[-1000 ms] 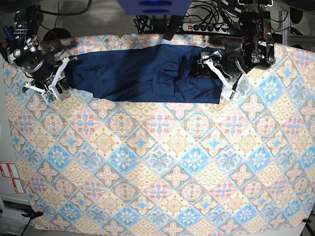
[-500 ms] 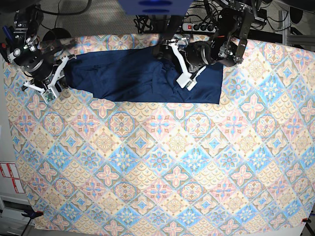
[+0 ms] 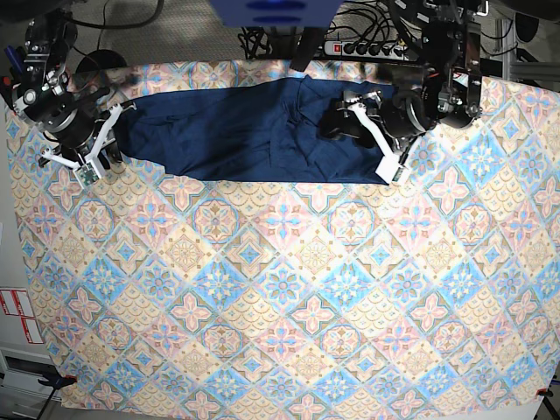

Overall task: Fold the T-shirt properly
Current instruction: 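Fold the grasped end with the left gripper toward the right gripper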

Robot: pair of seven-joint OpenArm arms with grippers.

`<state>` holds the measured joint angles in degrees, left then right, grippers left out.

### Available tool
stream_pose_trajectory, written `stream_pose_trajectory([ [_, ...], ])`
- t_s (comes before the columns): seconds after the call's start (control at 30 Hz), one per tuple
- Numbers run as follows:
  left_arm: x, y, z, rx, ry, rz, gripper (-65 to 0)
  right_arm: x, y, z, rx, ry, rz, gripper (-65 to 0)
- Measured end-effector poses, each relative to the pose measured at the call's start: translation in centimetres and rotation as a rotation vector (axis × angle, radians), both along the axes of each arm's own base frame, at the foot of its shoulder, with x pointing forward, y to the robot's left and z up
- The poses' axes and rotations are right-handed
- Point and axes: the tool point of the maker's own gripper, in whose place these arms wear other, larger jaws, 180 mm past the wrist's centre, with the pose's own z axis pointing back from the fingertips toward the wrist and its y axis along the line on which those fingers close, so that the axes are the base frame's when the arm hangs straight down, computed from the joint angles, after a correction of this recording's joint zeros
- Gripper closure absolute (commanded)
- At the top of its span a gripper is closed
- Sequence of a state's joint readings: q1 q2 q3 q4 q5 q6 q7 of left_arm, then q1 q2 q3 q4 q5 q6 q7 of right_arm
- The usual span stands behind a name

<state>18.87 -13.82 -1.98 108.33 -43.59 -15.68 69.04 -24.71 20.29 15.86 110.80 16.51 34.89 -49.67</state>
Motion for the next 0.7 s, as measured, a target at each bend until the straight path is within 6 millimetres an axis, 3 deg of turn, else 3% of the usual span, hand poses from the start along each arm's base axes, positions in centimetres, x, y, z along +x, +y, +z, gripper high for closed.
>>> stream_pose_trajectory([
  [0.07,0.5,0.9,0.0,0.003,-0.006,0.037,-39.7,0.0,-0.1,0.0,-0.002,0.001,-0.001,-12.8],
  [0.23,0.5,0.4,-1.9,-0.015,0.055,0.034,-22.8,0.0,0.0,0.0,-0.001,0.001,0.0,-12.8],
  [0.37,0.4,0.0,-4.4,-0.043,0.128,0.089,-15.7,0.0,-0.1,0.0,-0.002,0.001,0.0,-12.8],
  [0.5,0.8,-3.4,-5.1,-0.097,0.16,0.051,-14.6,0.1,0.0,0.1,0.0,-0.003,0.0,-12.8],
  [0.7,1.6,-10.6,-2.7,-0.182,0.104,-0.119,-14.6,-0.1,0.0,0.0,-0.002,0.002,0.0,-12.8],
])
